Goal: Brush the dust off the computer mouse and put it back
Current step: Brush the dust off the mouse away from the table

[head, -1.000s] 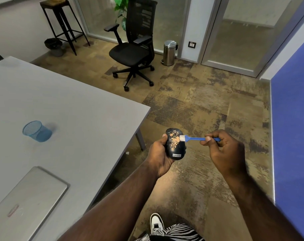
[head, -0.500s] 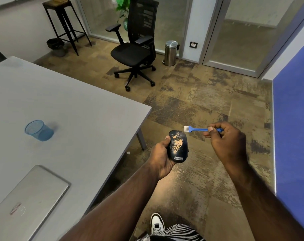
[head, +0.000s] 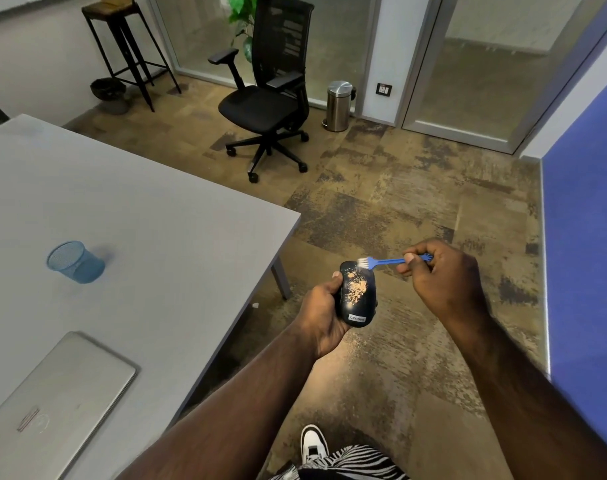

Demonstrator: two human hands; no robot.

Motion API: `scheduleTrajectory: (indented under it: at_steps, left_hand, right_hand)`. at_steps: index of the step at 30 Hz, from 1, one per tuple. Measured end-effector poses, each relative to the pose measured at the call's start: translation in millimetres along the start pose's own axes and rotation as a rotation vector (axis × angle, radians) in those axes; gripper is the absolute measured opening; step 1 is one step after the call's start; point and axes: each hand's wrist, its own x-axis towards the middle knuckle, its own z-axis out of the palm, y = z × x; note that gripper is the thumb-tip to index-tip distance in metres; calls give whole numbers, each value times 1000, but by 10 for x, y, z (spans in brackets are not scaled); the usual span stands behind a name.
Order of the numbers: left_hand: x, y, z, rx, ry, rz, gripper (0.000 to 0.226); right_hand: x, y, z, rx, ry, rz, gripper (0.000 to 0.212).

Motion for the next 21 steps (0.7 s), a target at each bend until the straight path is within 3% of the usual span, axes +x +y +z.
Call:
scheduleTrajectory:
  at_steps: [3, 11, 21]
  left_hand:
    - [-16, -2, 5, 10, 2, -6, 48]
    - [-47, 53, 9, -14, 9, 7, 48]
    - [-53, 29, 12, 11, -8, 3, 50]
  right_hand:
    - [29, 17, -18, 6, 27, -19, 14]
    - [-20, 38, -140, 44, -130, -175, 14]
    - [29, 44, -189, -23, -130, -187, 13]
